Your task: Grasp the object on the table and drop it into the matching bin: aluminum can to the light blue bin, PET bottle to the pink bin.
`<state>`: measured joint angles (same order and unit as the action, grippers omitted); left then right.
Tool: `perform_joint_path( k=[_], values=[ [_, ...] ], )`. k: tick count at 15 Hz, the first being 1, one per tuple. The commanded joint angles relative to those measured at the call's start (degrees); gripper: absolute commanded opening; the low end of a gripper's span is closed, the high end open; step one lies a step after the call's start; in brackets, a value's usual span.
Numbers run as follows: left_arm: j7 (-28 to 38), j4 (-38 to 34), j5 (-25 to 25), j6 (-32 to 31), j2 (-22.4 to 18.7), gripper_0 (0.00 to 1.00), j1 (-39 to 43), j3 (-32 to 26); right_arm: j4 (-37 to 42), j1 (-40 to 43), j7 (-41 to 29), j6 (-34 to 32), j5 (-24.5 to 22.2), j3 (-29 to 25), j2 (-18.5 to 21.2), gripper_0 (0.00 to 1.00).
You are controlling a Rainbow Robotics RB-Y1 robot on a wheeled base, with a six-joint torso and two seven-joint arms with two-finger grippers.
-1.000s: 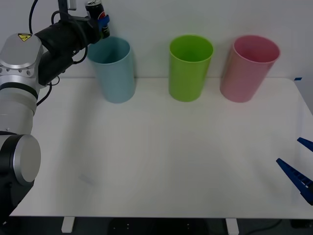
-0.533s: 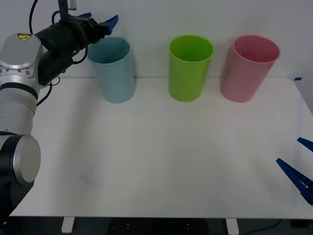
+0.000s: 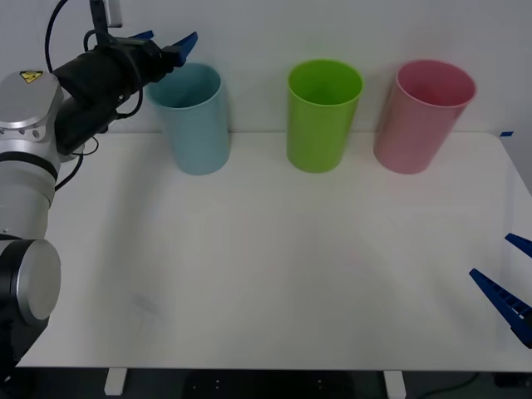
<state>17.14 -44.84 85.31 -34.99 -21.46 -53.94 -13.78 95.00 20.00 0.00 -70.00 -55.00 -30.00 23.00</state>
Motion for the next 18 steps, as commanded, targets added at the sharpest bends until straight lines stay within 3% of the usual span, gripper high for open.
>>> perform_joint_path(
  k=[1, 4, 10, 13, 18],
  values=[
    [-1.32, -1.74, -7.35, -0.35, -2.45, 1.0, 2.61, 4.03, 0.0, 0.0, 0.0, 0.0, 0.0, 0.0, 0.0, 1.0],
    [-2.29, -9.13, -16.58, -0.26, -5.96, 1.0, 9.81, 7.98, 0.0, 0.0, 0.0, 0.0, 0.0, 0.0, 0.0, 1.0],
    [-3.96, -24.24, -27.04, -0.35, -11.67, 1.0, 25.72, 7.98, 0.0, 0.0, 0.0, 0.0, 0.0, 0.0, 0.0, 1.0],
    [-4.66, -31.8, -29.41, -1.31, -13.34, 1.0, 34.34, 5.35, 0.0, 0.0, 0.0, 0.0, 0.0, 0.0, 0.0, 1.0],
    [-5.45, -41.29, -29.77, -9.31, -13.78, 1.0, 47.96, -3.71, 0.0, 0.0, 0.0, 0.0, 0.0, 0.0, 0.0, 1.0]
  ],
)
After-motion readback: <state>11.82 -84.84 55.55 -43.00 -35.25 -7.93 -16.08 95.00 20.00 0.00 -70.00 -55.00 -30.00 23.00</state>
